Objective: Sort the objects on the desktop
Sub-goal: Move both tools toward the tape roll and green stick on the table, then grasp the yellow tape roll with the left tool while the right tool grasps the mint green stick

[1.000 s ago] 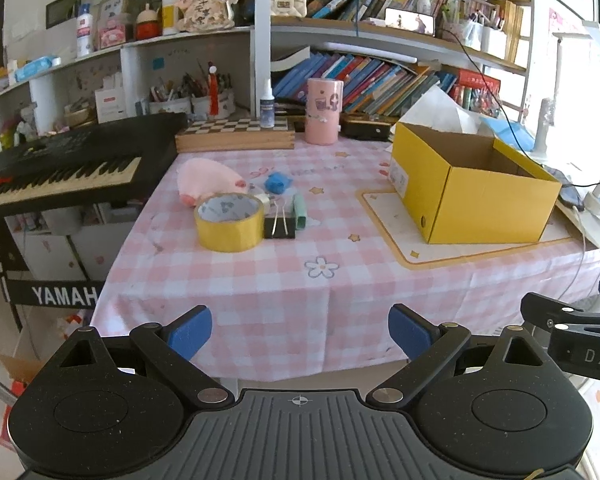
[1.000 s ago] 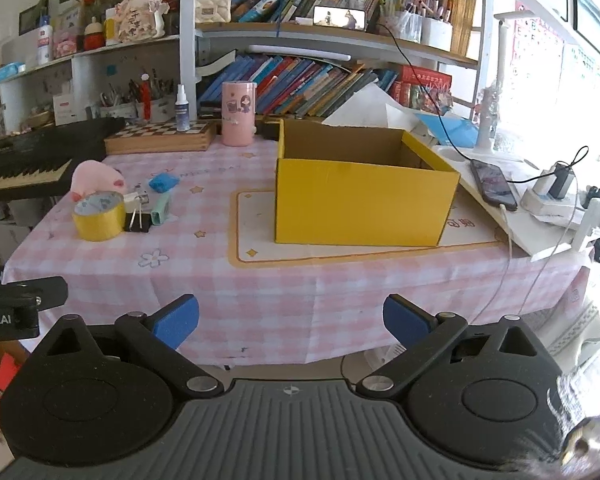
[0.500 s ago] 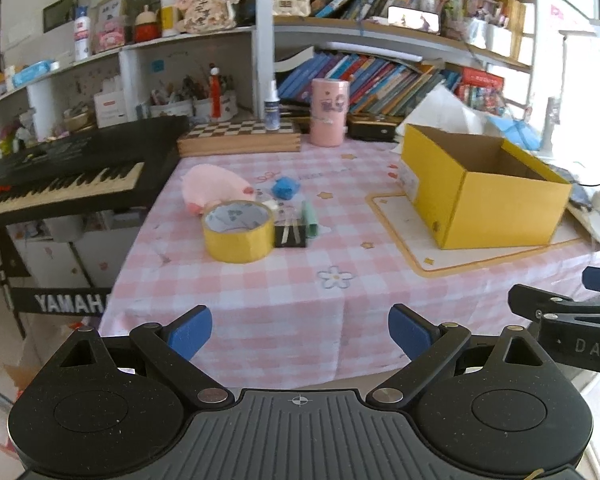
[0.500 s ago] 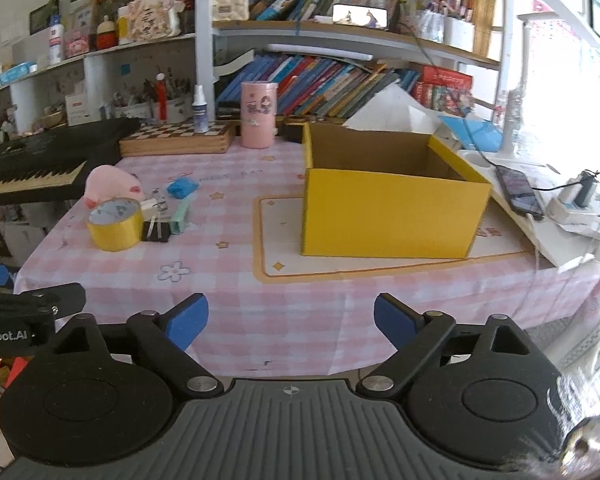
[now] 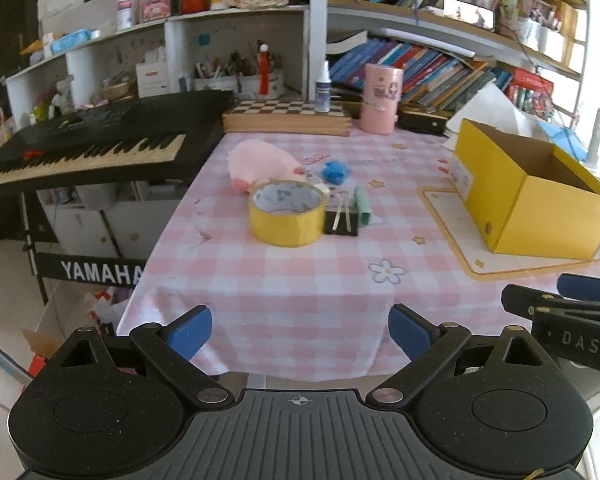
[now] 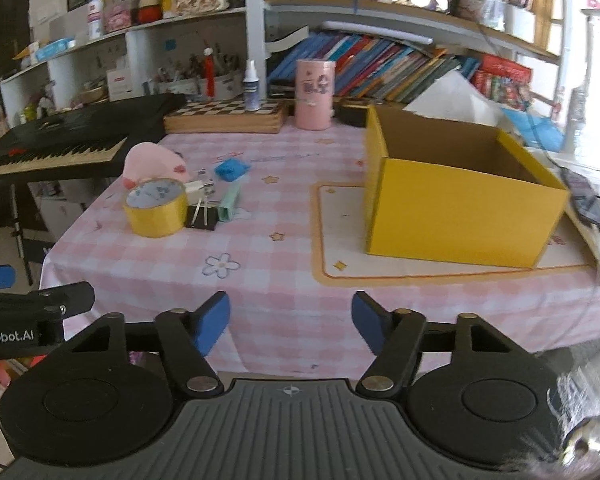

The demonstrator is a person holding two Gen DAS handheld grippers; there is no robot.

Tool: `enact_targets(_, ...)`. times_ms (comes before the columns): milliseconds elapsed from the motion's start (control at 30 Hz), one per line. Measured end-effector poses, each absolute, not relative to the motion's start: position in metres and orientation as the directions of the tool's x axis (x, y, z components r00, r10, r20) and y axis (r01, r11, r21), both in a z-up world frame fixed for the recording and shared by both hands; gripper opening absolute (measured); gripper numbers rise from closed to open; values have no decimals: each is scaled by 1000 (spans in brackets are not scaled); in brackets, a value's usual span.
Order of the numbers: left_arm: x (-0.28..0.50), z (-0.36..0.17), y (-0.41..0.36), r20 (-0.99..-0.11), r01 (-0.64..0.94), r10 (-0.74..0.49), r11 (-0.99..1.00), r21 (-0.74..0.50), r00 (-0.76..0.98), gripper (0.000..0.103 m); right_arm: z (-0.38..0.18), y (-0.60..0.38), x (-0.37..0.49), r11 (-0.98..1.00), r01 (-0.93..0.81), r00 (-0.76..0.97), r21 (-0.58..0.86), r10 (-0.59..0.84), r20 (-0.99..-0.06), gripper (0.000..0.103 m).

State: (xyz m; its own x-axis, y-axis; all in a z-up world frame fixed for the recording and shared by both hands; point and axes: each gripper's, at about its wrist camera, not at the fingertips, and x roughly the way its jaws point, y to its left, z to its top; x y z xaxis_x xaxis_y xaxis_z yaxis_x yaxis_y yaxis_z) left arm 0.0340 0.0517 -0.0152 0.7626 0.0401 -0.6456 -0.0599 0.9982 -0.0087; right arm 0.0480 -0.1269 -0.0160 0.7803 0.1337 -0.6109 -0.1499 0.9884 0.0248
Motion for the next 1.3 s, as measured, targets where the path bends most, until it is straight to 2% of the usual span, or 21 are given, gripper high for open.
enact_targets(300, 76, -21, 69, -648, -135, 91, 991, -19, 756, 97, -20, -108, 106, 969, -243, 745, 38, 212, -633, 59)
enact_targets(567, 122, -25, 77, -647, -173, 117, 985, -24, 754, 97, -21, -100, 163, 963, -260, 730, 66, 240, -640, 54)
enact_targets(933, 189, -50, 74, -670, -126, 96, 992, 4, 736, 97, -26, -96, 222, 956, -281, 699, 83, 263, -665, 54)
enact_targets(1300, 234, -68, 68, -703, -48, 54, 998, 28, 709, 96, -41, -87, 277, 941, -313, 627, 130, 307, -716, 49)
